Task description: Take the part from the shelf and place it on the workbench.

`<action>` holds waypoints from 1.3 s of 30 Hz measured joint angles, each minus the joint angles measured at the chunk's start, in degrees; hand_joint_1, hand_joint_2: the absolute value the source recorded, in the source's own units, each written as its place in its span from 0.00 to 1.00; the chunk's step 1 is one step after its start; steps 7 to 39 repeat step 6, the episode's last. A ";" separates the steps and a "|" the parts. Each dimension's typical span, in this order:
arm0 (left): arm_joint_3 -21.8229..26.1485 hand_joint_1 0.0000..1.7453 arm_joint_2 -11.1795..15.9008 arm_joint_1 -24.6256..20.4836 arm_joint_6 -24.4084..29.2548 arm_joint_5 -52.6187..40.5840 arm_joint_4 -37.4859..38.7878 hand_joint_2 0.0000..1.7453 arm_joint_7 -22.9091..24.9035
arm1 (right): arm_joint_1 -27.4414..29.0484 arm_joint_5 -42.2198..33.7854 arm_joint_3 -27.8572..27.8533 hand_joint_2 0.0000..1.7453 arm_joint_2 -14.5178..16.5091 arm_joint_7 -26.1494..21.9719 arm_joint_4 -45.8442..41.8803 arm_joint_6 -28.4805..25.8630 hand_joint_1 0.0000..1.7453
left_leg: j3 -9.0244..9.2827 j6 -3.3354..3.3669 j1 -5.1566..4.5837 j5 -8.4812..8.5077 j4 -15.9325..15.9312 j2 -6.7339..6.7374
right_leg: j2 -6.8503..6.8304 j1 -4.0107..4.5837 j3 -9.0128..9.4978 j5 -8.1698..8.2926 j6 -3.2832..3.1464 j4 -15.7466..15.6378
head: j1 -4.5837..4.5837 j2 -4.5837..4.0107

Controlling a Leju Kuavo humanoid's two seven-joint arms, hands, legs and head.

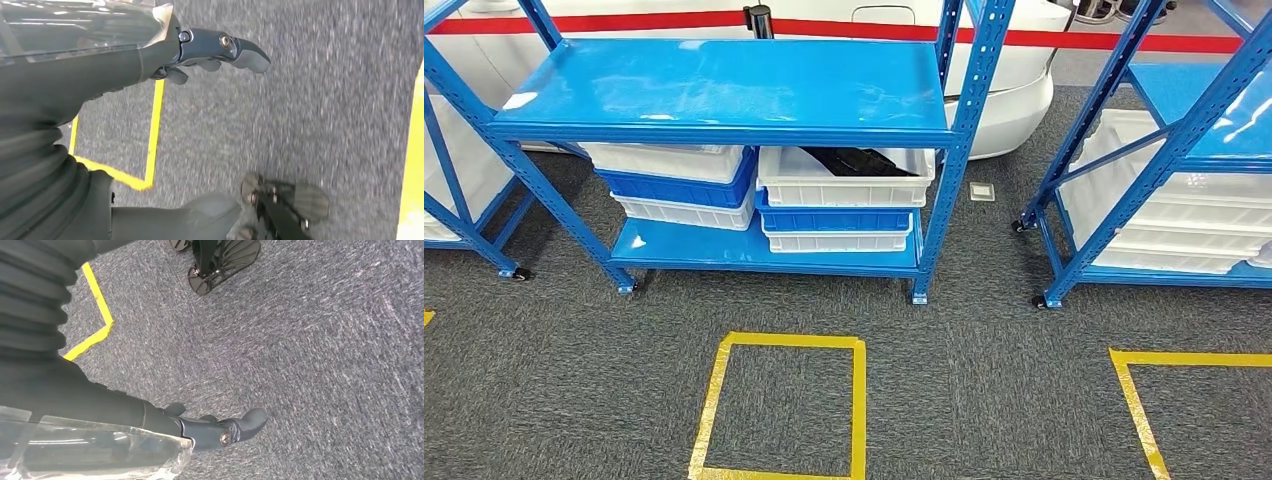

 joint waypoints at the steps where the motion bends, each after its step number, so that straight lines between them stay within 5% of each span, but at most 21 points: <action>1: -0.01 0.00 0.01 -0.01 0.57 -0.09 0.00 1.00 0.09 | 0.00 0.08 0.01 1.00 0.00 0.01 0.00 -0.08 0.00 | 0.00 0.00 -0.03 0.00 0.00 0.00 | 0.00 -0.01 -0.02 -0.01 -0.01 0.00 | 0.01 0.00; 39: -0.47 0.00 0.01 -0.02 2.68 -0.53 0.00 1.00 1.64 | 0.03 0.66 0.09 1.00 -0.01 0.48 0.00 -0.85 0.00 | 0.00 0.01 -0.25 0.00 0.01 0.00 | 0.00 -0.19 0.02 0.00 0.00 0.00 | 0.00 0.00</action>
